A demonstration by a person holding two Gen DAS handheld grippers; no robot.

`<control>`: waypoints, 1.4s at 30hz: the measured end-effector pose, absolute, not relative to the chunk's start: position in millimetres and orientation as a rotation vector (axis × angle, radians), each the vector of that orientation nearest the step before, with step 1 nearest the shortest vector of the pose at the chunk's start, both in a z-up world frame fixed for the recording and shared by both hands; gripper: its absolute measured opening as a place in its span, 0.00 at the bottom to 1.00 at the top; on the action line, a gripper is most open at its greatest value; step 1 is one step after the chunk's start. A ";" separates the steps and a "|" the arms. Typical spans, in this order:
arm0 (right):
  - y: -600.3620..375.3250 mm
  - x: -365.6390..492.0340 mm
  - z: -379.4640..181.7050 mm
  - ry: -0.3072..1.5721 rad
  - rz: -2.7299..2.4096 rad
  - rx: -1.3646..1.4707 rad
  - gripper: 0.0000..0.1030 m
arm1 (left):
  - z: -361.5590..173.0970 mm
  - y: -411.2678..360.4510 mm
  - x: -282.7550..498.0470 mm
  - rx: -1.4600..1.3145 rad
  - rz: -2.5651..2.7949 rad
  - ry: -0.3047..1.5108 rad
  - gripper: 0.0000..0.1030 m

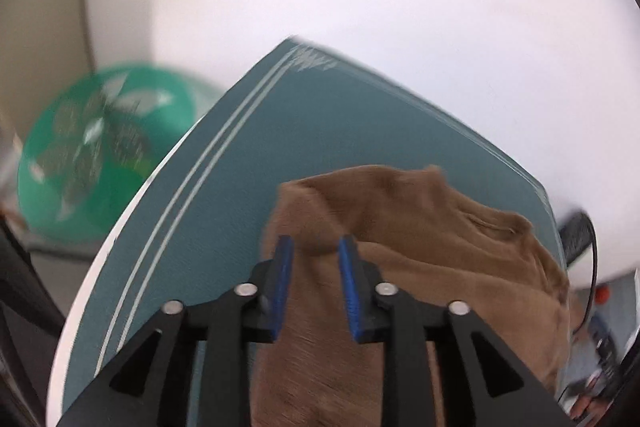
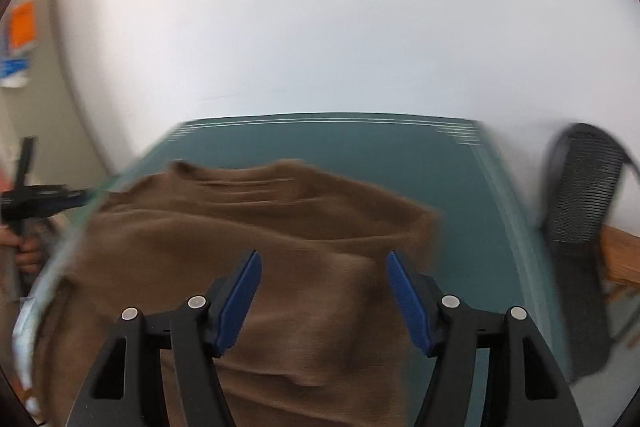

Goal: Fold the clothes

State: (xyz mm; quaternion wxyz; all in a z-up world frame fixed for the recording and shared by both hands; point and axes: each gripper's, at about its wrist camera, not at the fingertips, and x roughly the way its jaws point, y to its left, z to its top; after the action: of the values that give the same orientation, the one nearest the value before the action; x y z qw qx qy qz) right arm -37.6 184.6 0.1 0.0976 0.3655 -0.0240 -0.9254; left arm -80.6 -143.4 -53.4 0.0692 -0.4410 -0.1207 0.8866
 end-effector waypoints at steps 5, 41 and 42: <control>143.5 -50.3 -28.9 0.040 -2.550 1.170 0.65 | -63.0 -105.5 -80.9 -1.311 2.663 -0.148 0.70; 126.7 4.3 -27.8 0.204 -2.523 1.294 0.68 | -98.5 -89.2 -56.4 -1.575 2.352 0.076 0.77; 125.6 12.9 -22.3 0.226 -2.516 1.283 0.68 | -97.3 -88.4 -47.2 -1.582 2.313 0.086 0.78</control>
State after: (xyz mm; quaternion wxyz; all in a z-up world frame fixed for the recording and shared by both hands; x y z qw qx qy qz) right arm 12.9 125.6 -22.3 0.1535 0.4475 0.0787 -0.8775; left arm -47.2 -88.4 -97.3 0.1681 -0.5563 0.0302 0.8132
